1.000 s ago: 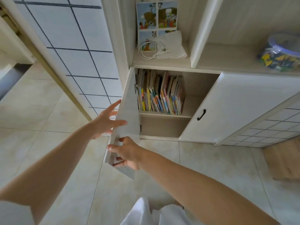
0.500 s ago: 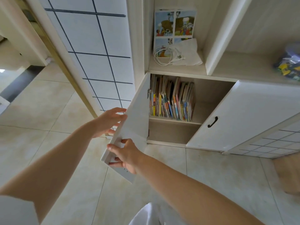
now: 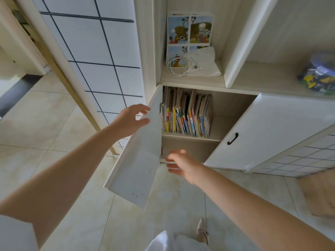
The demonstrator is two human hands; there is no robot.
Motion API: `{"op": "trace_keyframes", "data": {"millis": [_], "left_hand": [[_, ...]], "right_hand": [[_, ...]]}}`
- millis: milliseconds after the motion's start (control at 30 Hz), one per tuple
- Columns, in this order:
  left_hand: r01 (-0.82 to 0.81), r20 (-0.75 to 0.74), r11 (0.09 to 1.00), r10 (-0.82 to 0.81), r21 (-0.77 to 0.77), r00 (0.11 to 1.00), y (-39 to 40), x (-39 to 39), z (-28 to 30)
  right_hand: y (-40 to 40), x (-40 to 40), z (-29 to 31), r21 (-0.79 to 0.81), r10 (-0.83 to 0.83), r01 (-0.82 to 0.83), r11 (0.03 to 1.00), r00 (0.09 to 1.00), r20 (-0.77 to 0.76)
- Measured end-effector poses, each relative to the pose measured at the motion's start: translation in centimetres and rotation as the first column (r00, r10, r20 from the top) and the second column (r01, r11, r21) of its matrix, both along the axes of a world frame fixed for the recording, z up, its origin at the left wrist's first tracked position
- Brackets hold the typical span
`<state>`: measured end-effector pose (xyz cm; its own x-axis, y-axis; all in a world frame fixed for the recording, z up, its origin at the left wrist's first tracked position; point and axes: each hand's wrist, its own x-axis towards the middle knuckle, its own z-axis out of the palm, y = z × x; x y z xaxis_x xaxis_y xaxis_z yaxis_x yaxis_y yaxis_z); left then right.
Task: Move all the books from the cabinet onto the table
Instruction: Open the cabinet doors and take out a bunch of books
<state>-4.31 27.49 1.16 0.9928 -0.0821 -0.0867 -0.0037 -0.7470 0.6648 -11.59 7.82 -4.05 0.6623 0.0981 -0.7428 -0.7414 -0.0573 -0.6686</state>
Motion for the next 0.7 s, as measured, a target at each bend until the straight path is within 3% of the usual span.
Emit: {"op": "trace_keyframes", "data": {"millis": [200,400,700], "left_hand": [[0.060,0.059,0.998,-0.058,-0.033,0.997,-5.8,1.8,-1.3],[0.086,-0.061,0.993,-0.090,-0.076,0.994,-12.9,4.3,-5.6],[-0.203,-0.211,0.942,0.148,-0.268,0.966,-23.8,10.1,-17.2]], "right_hand": [[-8.6,4.2,-0.6,-0.135,-0.077,0.079,0.988,0.997,0.018],[-15.9,10.3,-1.3,-0.246,-0.084,0.086,0.965,0.996,0.019],[-22.6,22.7,-7.1,-0.320,0.102,-0.084,0.944,0.994,0.040]]}}
